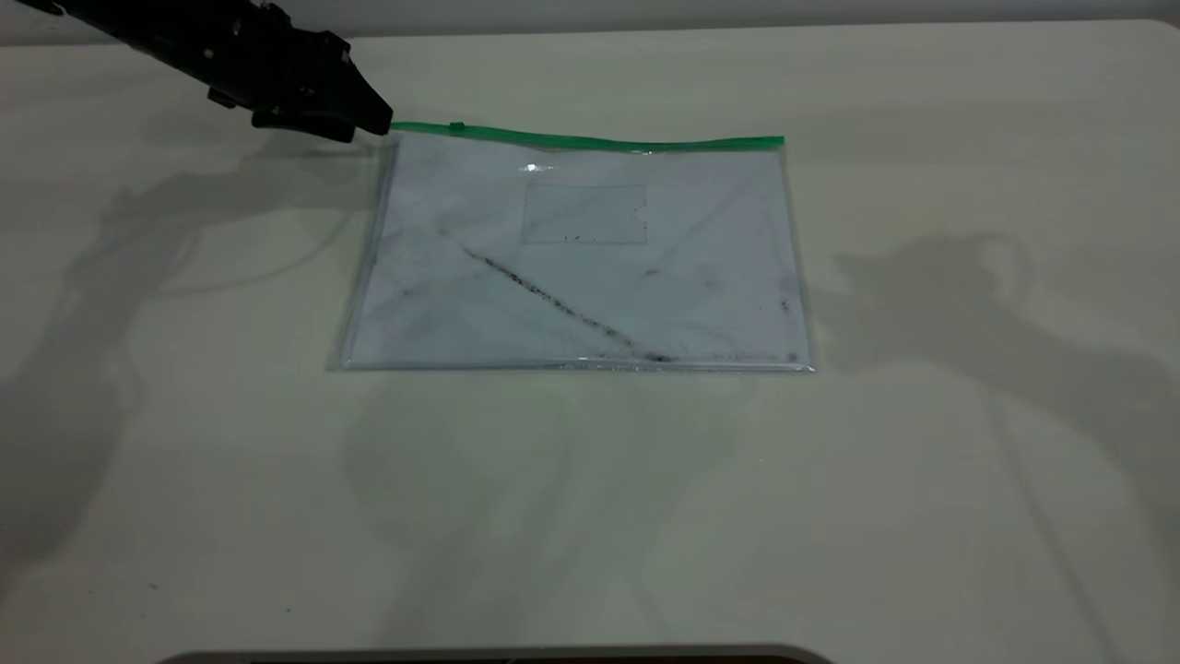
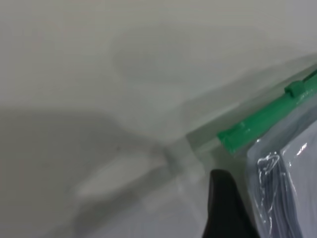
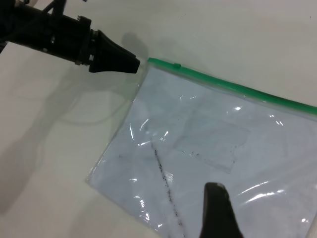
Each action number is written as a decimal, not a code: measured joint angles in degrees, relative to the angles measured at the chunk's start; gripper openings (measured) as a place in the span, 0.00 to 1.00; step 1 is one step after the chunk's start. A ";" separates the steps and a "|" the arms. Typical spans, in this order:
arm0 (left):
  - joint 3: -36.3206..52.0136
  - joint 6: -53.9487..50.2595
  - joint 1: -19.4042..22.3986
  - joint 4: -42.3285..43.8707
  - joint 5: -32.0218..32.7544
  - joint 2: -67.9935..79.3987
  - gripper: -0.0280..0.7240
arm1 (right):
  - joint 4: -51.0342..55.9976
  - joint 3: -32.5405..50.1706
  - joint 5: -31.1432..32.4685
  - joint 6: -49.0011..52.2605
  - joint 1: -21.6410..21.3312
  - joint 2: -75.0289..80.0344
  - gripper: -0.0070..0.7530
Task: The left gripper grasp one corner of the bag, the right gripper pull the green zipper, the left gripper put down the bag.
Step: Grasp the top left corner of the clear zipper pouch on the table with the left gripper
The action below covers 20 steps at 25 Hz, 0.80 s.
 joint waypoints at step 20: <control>-1.47 6.53 0.00 -10.06 5.83 5.41 0.70 | 0.05 0.00 -0.62 -0.05 0.00 0.00 0.70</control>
